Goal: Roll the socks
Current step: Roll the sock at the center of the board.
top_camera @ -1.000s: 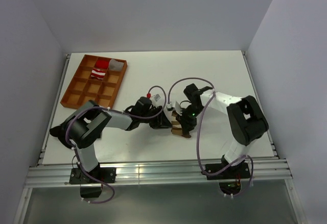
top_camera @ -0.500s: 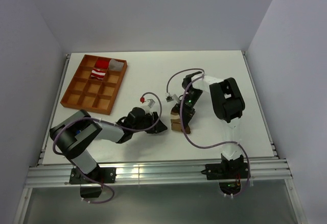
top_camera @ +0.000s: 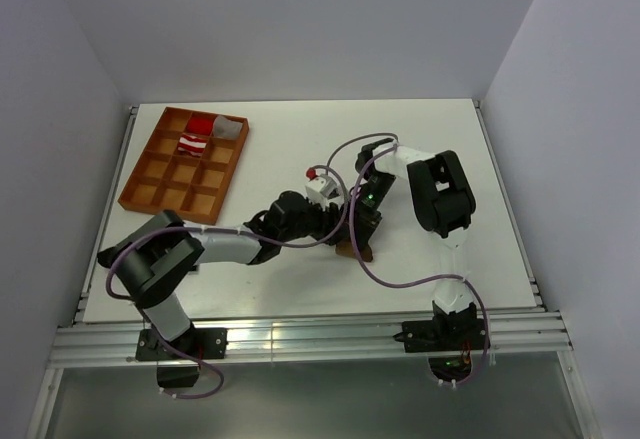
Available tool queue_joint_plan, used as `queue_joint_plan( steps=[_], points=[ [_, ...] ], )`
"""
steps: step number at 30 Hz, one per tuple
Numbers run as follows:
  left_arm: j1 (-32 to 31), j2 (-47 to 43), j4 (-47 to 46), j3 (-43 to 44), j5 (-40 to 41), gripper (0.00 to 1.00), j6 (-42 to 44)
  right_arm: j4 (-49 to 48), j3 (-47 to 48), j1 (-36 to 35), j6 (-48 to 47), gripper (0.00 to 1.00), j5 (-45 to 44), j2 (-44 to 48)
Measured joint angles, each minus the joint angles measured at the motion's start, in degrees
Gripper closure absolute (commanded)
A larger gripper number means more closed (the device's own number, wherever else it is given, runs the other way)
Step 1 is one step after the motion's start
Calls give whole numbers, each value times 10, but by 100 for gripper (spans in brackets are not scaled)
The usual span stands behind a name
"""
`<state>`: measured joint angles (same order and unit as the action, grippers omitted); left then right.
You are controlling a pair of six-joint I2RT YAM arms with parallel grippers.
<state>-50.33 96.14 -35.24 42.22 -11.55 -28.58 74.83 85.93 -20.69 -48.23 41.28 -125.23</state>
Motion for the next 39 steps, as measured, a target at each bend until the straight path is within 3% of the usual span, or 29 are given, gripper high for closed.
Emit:
queue_joint_plan(
  steps=[9, 21, 23, 30, 39],
  points=[
    [0, 78, -13, 8, -65, 48, 15, 0, 0, 0, 7, 84, 1, 0],
    [3, 110, -113, -25, -80, 53, -12, -7, 0, 1, 40, 85, 0, 0],
    [3, 116, -137, -34, -79, 57, -23, -8, 0, 2, 49, 84, 0, 0],
    [4, 141, -218, -59, -76, 100, -71, -23, -10, 5, 69, 75, 0, 11],
    [5, 182, -314, -80, -85, 100, -150, -116, -89, 22, 82, 57, -1, 134]
  ],
)
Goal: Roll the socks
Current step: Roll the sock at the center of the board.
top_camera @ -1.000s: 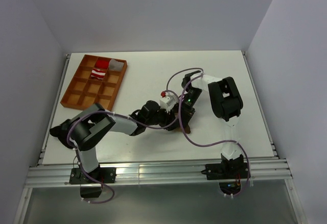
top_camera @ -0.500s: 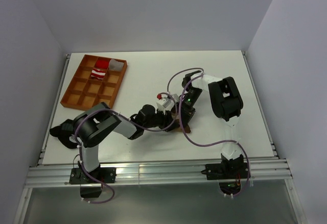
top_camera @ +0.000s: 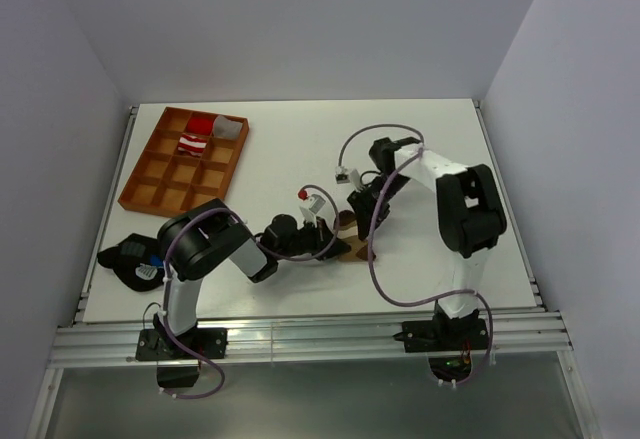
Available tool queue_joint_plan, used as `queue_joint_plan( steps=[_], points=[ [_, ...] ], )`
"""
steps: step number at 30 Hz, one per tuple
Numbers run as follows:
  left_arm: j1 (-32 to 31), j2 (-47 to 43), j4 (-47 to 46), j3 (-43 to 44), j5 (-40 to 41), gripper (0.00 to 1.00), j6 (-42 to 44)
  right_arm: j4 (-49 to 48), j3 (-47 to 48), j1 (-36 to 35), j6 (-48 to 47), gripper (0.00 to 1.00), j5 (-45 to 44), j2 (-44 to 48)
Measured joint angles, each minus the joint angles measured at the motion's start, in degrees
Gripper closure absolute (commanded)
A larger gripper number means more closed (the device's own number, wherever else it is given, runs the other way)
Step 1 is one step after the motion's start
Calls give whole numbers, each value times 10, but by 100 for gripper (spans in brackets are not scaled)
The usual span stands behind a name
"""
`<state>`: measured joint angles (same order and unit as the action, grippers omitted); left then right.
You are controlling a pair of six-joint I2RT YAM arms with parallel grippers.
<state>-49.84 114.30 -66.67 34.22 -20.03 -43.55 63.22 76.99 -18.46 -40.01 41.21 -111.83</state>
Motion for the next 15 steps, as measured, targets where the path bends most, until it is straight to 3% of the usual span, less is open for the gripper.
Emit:
queue_joint_plan(
  steps=[8, 15],
  points=[
    [8, 42, -89, -26, -41, 100, -102, -83, -78, 57, -28, 54, 4, 175],
    [31, 43, -29, -2, -90, 100, -184, -132, -219, 57, -110, 46, -3, 304]
  ],
)
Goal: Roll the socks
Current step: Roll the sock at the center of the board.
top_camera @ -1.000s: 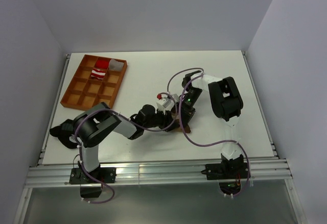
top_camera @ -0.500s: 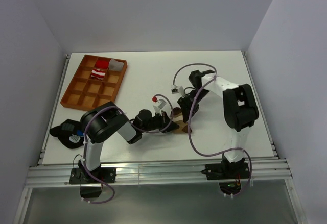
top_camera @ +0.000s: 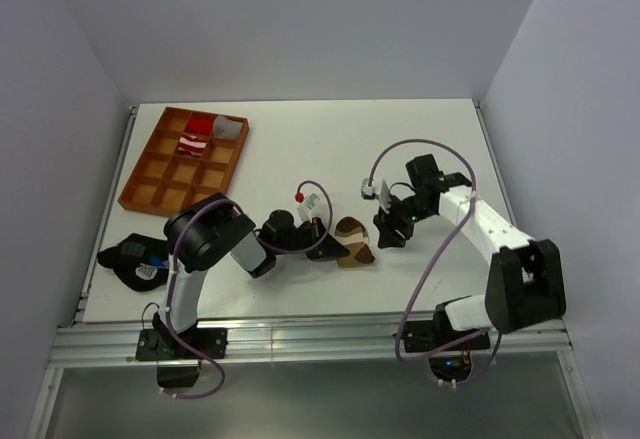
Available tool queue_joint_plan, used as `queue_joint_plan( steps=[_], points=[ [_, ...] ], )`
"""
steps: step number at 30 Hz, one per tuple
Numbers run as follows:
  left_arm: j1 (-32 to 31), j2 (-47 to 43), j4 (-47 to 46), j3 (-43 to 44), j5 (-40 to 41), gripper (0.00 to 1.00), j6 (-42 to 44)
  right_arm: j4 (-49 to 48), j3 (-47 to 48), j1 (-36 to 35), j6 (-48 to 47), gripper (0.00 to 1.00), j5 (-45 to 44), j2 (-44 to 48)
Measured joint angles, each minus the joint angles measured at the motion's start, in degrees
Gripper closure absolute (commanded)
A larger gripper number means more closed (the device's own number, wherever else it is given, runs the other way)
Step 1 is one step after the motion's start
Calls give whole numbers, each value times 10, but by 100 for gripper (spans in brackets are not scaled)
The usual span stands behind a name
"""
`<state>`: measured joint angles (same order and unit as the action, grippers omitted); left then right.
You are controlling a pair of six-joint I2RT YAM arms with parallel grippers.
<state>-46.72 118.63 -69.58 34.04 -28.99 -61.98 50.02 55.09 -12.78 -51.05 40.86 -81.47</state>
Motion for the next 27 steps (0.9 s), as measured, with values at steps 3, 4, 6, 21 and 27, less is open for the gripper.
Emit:
queue_joint_plan(
  steps=[3, 4, 6, 21, 27],
  points=[
    [11, 2, 47, 23, -32, 100, -30, -29, -57, -4, -20, 41, -7, 66],
    [13, 3, 63, 31, -43, 100, -38, -37, -70, -7, -25, 39, -9, 86],
    [17, 6, 88, 45, -62, 100, -53, -56, -94, -21, -32, 38, -12, 123],
    [43, 17, 210, 97, -149, 100, -105, -227, -260, -196, -14, 34, -129, 238],
    [47, 23, 237, 113, -167, 100, -105, -274, -274, -211, -8, 34, -161, 266]
  ],
)
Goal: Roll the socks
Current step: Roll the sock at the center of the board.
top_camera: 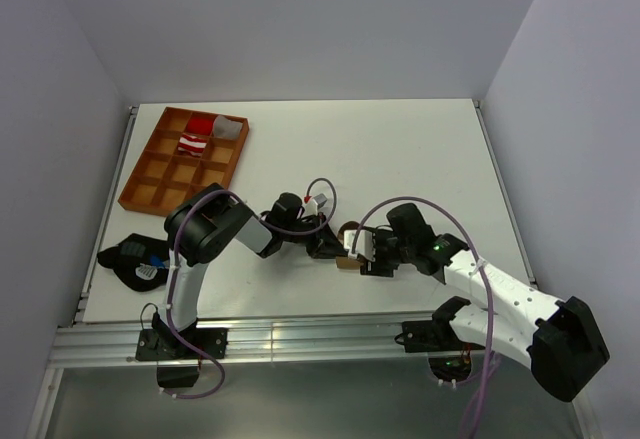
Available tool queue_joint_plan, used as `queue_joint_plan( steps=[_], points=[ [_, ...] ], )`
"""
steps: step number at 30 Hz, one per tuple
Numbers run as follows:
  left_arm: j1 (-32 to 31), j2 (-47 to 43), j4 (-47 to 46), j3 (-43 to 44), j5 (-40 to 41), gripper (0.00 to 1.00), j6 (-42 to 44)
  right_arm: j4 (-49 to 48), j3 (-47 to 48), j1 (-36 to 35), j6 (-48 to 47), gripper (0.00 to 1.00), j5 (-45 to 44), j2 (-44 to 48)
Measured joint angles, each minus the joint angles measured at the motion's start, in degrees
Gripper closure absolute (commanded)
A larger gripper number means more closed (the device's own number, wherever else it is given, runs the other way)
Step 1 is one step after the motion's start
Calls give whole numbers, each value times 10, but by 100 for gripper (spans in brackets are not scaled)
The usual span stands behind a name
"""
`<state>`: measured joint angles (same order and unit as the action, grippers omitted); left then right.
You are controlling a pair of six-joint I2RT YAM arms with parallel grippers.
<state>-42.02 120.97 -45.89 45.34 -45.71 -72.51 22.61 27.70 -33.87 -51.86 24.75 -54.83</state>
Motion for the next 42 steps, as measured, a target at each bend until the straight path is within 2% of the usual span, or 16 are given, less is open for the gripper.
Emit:
queue_joint_plan(
  steps=[13, 20, 23, 24, 25, 26, 29, 33, 40, 42],
  points=[
    [4, 0, 35, 11, -21, 100, 10, -18, 0, -44, 9, 36, -19, -23],
    [10, -1, 68, 24, -44, 100, 34, -32, 0, -69, 16, 39, -36, -82],
    [12, -1, 81, 28, -51, 100, 43, -50, 1, -76, 22, 43, -45, -112],
    [12, -2, 84, 29, -53, 100, 45, -56, 2, -76, 24, 47, -48, -120],
    [12, -2, 87, 30, -54, 100, 46, -61, 5, -77, 26, 58, -51, -130],
    [12, -2, 89, 30, -55, 100, 48, -68, 9, -77, 30, 63, -56, -142],
    [15, -4, 92, 29, -56, 100, 54, -65, 28, -76, 46, 69, -59, -165],
    [19, -14, 104, 22, -48, 87, 56, -43, 58, -59, 55, 79, -35, -197],
    [19, -73, 214, 30, 40, 66, 124, 82, 188, 11, 53, 82, 76, -328],
    [18, -98, 237, 28, 82, 65, 146, 111, 219, 30, 52, 82, 107, -363]
  ],
)
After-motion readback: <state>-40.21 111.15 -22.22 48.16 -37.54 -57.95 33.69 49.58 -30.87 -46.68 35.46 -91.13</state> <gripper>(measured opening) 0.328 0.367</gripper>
